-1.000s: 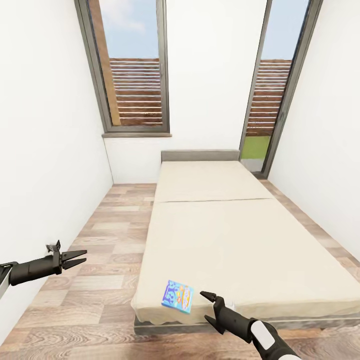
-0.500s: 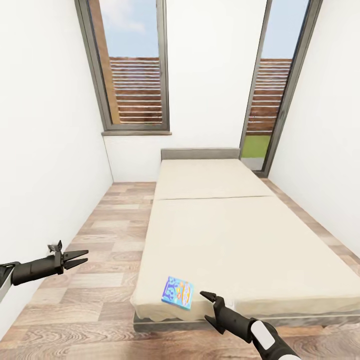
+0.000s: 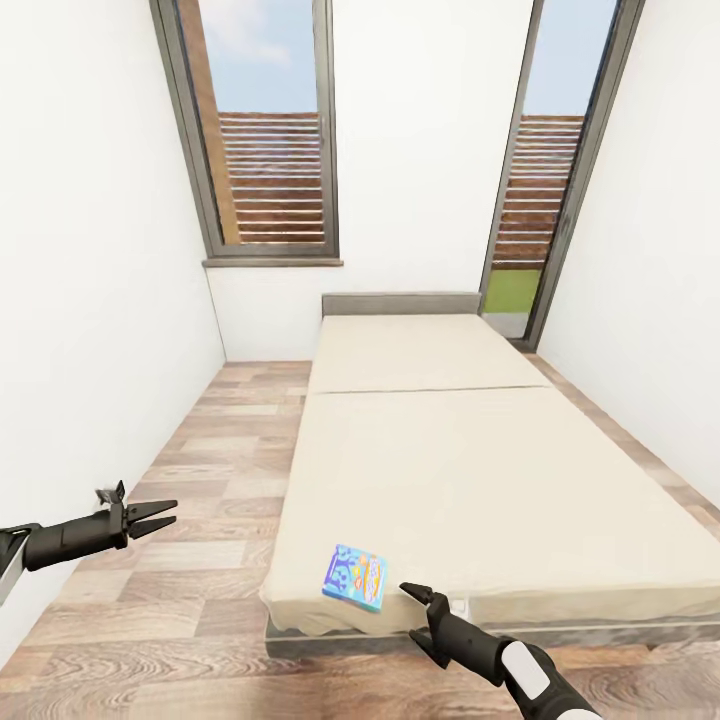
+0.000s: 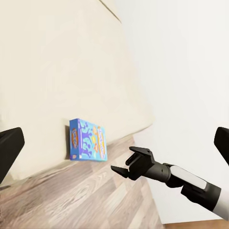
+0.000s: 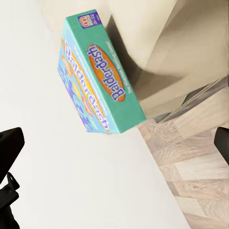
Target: Put all the toys in the child's room - the three board games (two on the bed and one on the table), the two jigsaw puzzles on the table, and the tennis ball on the table - inside the toy box on the table in the child's room.
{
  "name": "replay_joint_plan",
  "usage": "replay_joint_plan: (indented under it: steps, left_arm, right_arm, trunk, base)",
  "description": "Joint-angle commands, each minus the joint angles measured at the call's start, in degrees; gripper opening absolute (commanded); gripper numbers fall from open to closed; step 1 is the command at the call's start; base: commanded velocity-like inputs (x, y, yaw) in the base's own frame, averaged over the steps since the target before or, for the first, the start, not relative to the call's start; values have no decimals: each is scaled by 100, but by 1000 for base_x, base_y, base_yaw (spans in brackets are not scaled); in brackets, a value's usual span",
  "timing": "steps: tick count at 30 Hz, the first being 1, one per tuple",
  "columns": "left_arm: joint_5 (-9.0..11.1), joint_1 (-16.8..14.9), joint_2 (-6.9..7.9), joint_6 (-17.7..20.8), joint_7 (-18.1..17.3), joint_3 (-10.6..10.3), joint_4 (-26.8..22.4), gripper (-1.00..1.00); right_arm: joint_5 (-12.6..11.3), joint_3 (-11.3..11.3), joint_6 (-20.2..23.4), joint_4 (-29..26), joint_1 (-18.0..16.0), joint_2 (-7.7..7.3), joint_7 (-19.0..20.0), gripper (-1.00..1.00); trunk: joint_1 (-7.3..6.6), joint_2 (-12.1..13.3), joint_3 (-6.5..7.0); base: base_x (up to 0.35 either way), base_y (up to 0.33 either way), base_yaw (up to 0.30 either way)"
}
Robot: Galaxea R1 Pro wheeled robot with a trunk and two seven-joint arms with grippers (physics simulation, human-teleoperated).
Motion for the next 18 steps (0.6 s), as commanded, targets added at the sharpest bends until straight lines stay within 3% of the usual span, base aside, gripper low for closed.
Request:
replay_joint_plan:
  steps: [1, 18]
  left_arm:
    - [-35, -4, -2, 59, -34, 18, -1, 100]
    - [-34, -7, -2, 45, -34, 22, -2, 100]
  right_arm:
    - [-1, -35, 39, -5, -3, 4, -1, 100]
    - [20, -10, 90, -15, -3, 32, -1, 100]
  trunk:
    - [22, -44, -24]
    - [395, -726, -329]
  base:
    - [0, 0, 0]
    - [0, 0, 0]
